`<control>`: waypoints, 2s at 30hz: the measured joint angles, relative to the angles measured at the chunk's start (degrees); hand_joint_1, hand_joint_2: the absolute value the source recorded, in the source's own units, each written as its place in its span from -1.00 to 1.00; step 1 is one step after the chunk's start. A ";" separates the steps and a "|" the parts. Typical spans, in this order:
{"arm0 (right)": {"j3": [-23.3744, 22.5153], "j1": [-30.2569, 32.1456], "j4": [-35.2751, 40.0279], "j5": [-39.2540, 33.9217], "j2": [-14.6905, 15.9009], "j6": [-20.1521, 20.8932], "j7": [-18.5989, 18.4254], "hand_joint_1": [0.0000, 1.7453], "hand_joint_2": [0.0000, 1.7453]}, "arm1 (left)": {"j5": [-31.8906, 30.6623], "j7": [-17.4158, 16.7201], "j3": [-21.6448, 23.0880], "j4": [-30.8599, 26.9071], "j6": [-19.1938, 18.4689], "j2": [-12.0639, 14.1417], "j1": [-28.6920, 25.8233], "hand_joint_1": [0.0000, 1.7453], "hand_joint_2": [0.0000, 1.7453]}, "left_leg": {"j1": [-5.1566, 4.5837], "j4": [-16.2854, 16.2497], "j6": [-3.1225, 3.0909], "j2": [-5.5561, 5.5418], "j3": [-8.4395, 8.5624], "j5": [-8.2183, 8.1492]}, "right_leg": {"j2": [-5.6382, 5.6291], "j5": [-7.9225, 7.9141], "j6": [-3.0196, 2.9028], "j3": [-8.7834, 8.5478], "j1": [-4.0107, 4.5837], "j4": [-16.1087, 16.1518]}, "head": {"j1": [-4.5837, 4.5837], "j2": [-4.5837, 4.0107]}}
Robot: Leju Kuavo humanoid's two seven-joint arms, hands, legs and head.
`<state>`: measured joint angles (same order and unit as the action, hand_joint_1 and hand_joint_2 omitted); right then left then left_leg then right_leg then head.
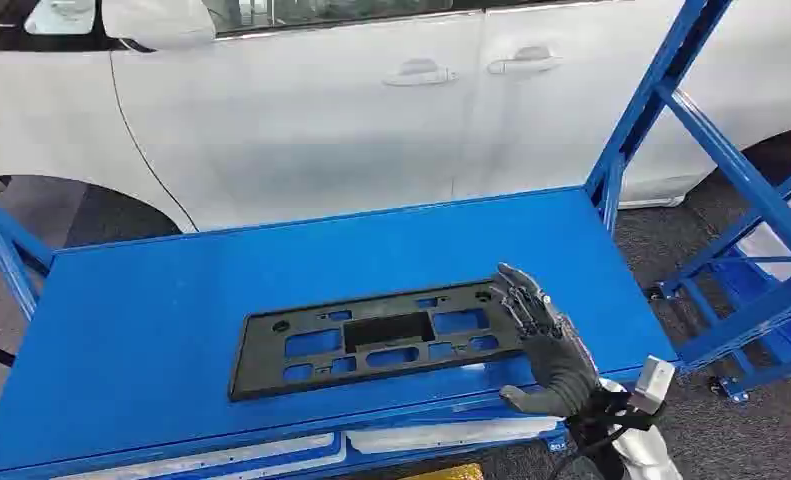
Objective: Take the parts from the cabinet and place them on the table.
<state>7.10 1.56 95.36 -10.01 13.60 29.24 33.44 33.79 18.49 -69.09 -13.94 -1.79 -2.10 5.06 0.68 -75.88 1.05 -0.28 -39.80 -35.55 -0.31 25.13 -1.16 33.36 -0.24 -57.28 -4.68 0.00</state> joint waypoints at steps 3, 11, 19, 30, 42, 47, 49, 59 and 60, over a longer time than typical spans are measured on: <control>0.00 0.23 0.24 -0.02 0.02 0.02 0.00 -1.00 1.00 | -0.02 0.02 0.00 0.00 -0.07 0.00 0.00 -1.00 -1.00 | 0.02 7.62 -0.15 0.01 3.75 5.29 | -0.10 0.14 0.07 -0.11 0.01 -0.27 | 0.00 0.00; 0.41 0.23 0.48 4.58 0.15 -4.20 0.76 -1.00 1.00 | 0.00 0.31 0.00 0.00 -0.44 -0.09 0.37 -1.00 -1.00 | -0.10 18.49 -2.69 0.12 8.80 9.06 | -0.18 1.43 2.33 0.32 0.00 -1.92 | 0.02 0.00; 5.34 0.89 1.12 29.26 0.52 -23.51 1.53 -1.00 1.00 | -0.02 0.85 -0.02 0.00 -0.59 -0.24 0.20 -1.00 -1.00 | -0.06 18.27 -2.65 0.22 8.63 8.96 | 0.05 2.56 3.47 2.62 -0.93 -7.92 | 0.00 0.00; 13.62 0.77 1.22 41.44 0.59 -36.26 -0.52 -1.00 1.00 | 0.00 1.20 0.15 0.00 -1.11 -0.31 0.24 -1.00 -1.00 | -0.07 2.34 0.10 0.18 1.46 0.39 | 0.07 1.16 0.00 -0.76 -0.28 -0.42 | 0.00 0.00; 15.13 0.68 1.20 41.64 0.92 -36.28 -0.61 -1.00 1.00 | -0.02 1.33 0.22 0.00 -1.18 -0.35 0.38 -1.00 -1.00 | -0.06 18.24 -2.50 0.25 8.28 9.22 | 0.01 2.94 2.28 -0.22 -0.04 -2.77 | 0.02 0.00; 15.32 0.82 1.14 41.64 1.29 -36.39 -0.65 -1.00 1.00 | 0.00 1.31 0.22 0.00 -1.18 -0.33 0.27 -1.00 -1.00 | -0.11 18.15 -2.74 0.37 7.98 9.29 | 0.04 9.44 3.17 7.47 -0.59 -18.76 | 0.00 0.00; 15.37 0.77 1.14 41.64 1.31 -36.41 -0.64 -1.00 1.00 | -0.02 1.31 0.22 0.00 -1.18 -0.35 0.30 -1.00 -1.00 | -0.07 18.12 -2.63 0.32 8.19 9.22 | 0.07 4.86 3.07 3.93 -0.71 -11.65 | 0.02 0.00; 20.04 -6.51 -5.89 61.76 -1.43 -55.02 -7.31 -1.00 1.00 | 0.00 0.96 0.42 0.00 -0.20 -0.55 0.35 -1.00 -1.00 | 0.02 10.32 0.07 0.20 4.92 4.06 | -0.21 0.89 -0.26 -0.96 -0.40 -0.17 | 0.00 0.00; 22.69 -9.79 -10.25 68.42 -3.38 -59.56 -9.78 -1.00 1.00 | 0.00 0.94 0.42 0.00 0.02 -0.57 0.45 -1.00 -1.00 | 0.04 5.25 0.17 0.19 2.47 1.91 | -0.69 0.80 -0.40 -0.76 -0.27 -0.23 | 0.00 0.00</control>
<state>29.79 -8.23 85.11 58.41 10.22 -30.31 23.66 33.79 19.43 -68.67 -13.94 -1.77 -2.67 5.51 0.72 -70.63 1.22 -0.10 -37.34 -33.63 -1.00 25.93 -1.56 32.60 -0.51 -57.51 -4.68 0.00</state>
